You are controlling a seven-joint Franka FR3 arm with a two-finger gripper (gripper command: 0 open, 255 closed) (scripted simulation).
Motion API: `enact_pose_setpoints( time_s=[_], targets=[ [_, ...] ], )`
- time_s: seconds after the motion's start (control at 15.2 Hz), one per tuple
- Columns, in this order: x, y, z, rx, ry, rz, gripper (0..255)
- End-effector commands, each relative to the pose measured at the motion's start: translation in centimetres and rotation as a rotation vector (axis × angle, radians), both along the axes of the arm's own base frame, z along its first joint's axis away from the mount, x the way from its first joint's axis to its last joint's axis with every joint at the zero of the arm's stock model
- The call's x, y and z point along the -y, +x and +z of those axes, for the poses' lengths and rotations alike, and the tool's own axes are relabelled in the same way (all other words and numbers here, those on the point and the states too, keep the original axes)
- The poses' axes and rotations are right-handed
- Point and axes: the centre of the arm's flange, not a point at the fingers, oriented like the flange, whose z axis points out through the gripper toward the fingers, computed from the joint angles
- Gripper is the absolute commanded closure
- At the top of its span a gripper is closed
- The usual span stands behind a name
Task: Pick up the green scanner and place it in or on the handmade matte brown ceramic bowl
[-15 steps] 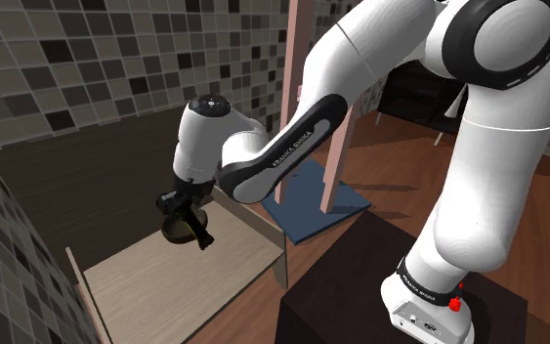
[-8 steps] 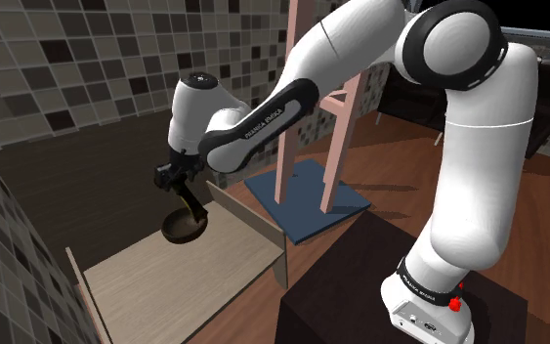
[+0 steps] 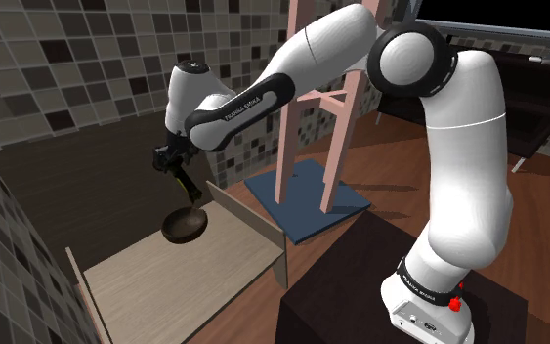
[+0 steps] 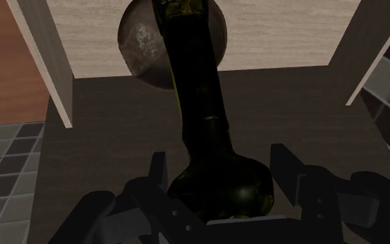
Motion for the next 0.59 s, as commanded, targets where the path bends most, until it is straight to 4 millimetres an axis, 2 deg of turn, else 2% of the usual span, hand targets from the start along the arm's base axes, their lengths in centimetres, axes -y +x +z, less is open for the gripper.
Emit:
enact_pose_setpoints(
  time_s=[0.0, 0.53],
  targets=[
    [0.2, 0.4, -0.8, 0.001, 0.0, 0.001, 255],
    [0.2, 0.4, -5.0, 0.001, 0.0, 0.001, 255]
  ],
)
